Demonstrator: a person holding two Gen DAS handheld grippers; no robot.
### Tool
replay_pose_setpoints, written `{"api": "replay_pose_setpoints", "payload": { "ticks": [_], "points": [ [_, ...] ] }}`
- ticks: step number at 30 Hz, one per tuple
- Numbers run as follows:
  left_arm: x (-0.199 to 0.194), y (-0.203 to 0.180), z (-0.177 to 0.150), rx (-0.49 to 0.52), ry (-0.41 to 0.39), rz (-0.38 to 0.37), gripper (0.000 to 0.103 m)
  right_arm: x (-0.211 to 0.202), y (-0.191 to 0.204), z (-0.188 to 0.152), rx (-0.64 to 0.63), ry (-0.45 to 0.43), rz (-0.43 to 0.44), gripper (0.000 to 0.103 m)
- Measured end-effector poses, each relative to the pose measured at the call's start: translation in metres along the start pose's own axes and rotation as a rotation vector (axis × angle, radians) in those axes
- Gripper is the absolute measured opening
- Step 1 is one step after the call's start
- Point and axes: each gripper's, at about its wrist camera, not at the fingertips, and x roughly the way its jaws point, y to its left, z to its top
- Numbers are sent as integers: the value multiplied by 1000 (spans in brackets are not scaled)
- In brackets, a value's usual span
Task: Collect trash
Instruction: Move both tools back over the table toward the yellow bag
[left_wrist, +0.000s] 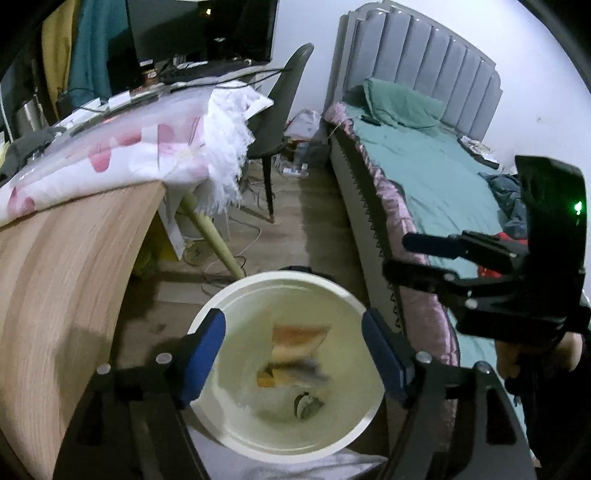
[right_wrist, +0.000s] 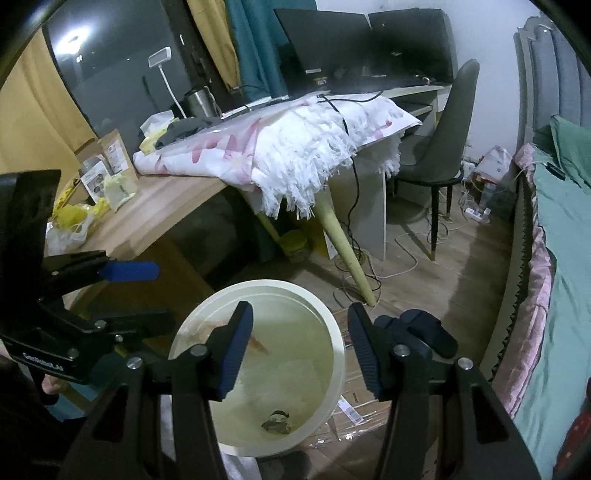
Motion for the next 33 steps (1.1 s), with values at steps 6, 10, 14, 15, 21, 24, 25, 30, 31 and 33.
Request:
{"api": "replay_pose_setpoints", "payload": {
  "ticks": [6, 10, 14, 15, 21, 24, 25, 30, 31, 33],
  "points": [
    [-11, 6, 0, -24, -20, -10, 83, 0, 16, 7, -29, -2, -4, 51],
    [-28, 15, -3, -44, -45, 9, 83, 0, 34, 15, -58, -12, 5, 51],
    [-50, 30, -8, -56, -76, 38, 83, 3, 56, 22, -90, -16, 23, 51],
    [-56, 35, -11, -63, -84, 45, 83, 3, 61, 24, -99, -17, 27, 51],
    [-93, 53, -29, -39, -147, 153, 83, 9, 105, 36, -166, -24, 69, 51],
    [-115, 62, -38, -20, -178, 185, 83, 10, 128, 43, -199, -33, 91, 51],
    [-120, 65, -41, -24, -184, 196, 83, 10, 132, 45, -205, -36, 97, 51],
    [-145, 88, -52, -67, -213, 254, 83, 15, 168, 54, -239, -44, 138, 57],
    [-151, 94, -56, -78, -219, 266, 83, 16, 177, 56, -248, -44, 149, 57],
    [-161, 106, -64, -100, -228, 283, 83, 19, 194, 58, -267, -43, 168, 57]
  ]
}}
